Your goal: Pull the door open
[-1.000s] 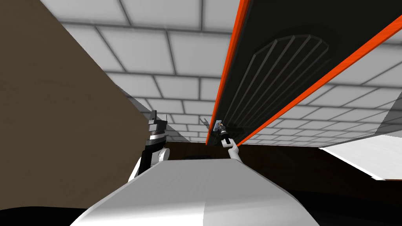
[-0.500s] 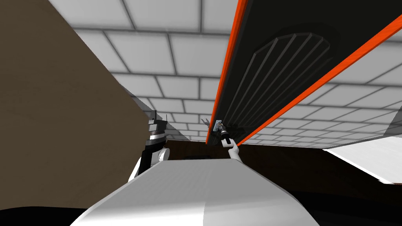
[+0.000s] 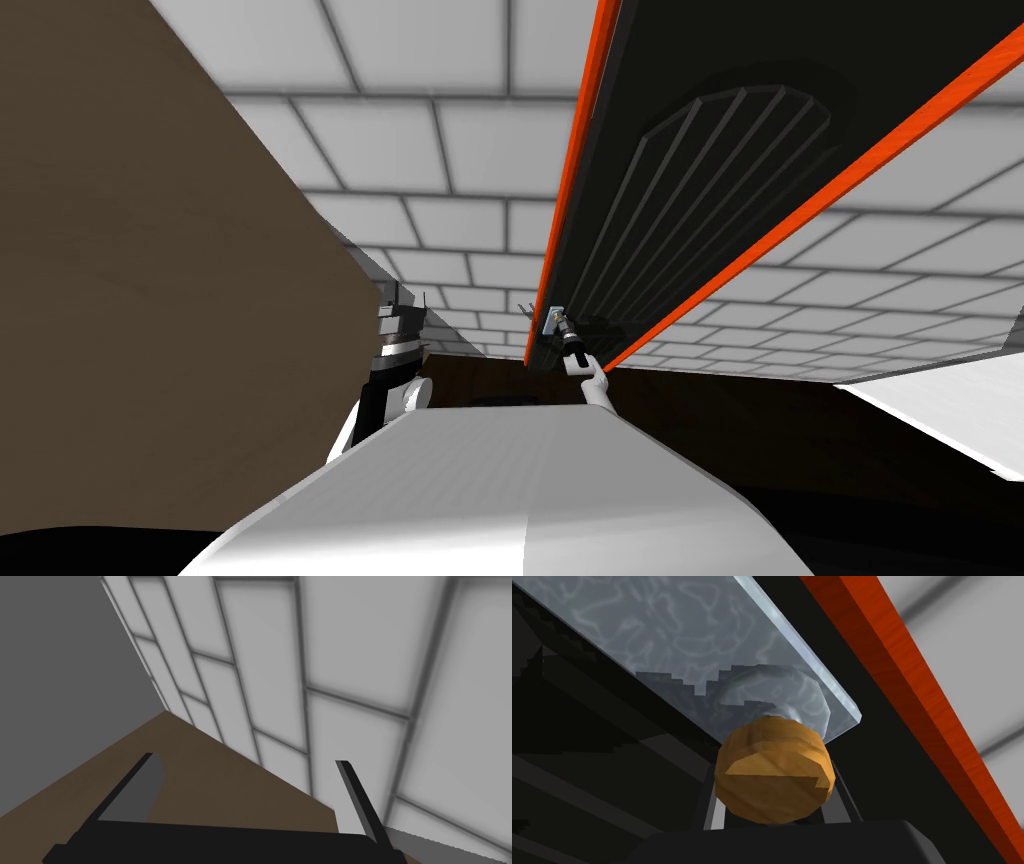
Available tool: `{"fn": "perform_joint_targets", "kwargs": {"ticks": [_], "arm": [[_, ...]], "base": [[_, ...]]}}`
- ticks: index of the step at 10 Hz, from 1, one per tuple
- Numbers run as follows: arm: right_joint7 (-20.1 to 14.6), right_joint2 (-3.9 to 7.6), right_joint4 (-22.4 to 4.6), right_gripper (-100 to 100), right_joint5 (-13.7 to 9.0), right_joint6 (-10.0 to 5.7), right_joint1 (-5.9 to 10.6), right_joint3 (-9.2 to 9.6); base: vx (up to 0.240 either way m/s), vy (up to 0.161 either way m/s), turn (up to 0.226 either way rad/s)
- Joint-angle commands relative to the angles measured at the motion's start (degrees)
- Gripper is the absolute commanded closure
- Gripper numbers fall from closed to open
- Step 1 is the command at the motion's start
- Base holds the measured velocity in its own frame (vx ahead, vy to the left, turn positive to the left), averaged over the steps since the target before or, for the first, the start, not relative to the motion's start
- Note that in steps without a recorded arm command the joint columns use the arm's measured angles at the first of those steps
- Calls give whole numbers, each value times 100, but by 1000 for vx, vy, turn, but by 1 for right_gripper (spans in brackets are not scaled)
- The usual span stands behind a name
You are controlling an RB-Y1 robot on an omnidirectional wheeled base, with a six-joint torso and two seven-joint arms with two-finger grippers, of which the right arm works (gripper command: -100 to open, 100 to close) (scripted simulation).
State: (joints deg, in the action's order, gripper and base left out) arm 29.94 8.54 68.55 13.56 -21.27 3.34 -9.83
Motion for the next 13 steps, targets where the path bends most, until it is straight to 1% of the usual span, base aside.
{"fn": "perform_joint_targets", "kwargs": {"ticks": [1,2,3,4,5,6,7,8,9,10,12,13], "arm": [[-286,-84,9,100,-185,-2,-33,152],[-312,-84,9,100,-185,-2,-33,152],[-540,-92,35,100,-362,0,-51,185],[-548,-92,35,100,-362,0,-51,185],[-783,-101,62,100,-549,2,-71,220],[-924,-109,89,100,-736,4,-90,255],[-1024,-109,89,100,-736,4,-90,255],[-1220,-118,116,100,-924,5,-110,290],[-1262,-118,116,100,-924,5,-110,290],[-1477,-127,145,100,-1123,8,-130,327],[-1501,-127,145,100,-1123,8,-130,327],[-1739,-137,174,100,-1322,10,-151,365]], "base": [[-39,-27,57],[-40,-25,19],[-48,-29,78],[-46,-29,44],[-52,-31,60],[-82,-55,87],[-64,-34,53],[-63,-28,51],[-44,-21,26],[-46,-28,66],[-32,-20,22],[-34,-30,73]]}}
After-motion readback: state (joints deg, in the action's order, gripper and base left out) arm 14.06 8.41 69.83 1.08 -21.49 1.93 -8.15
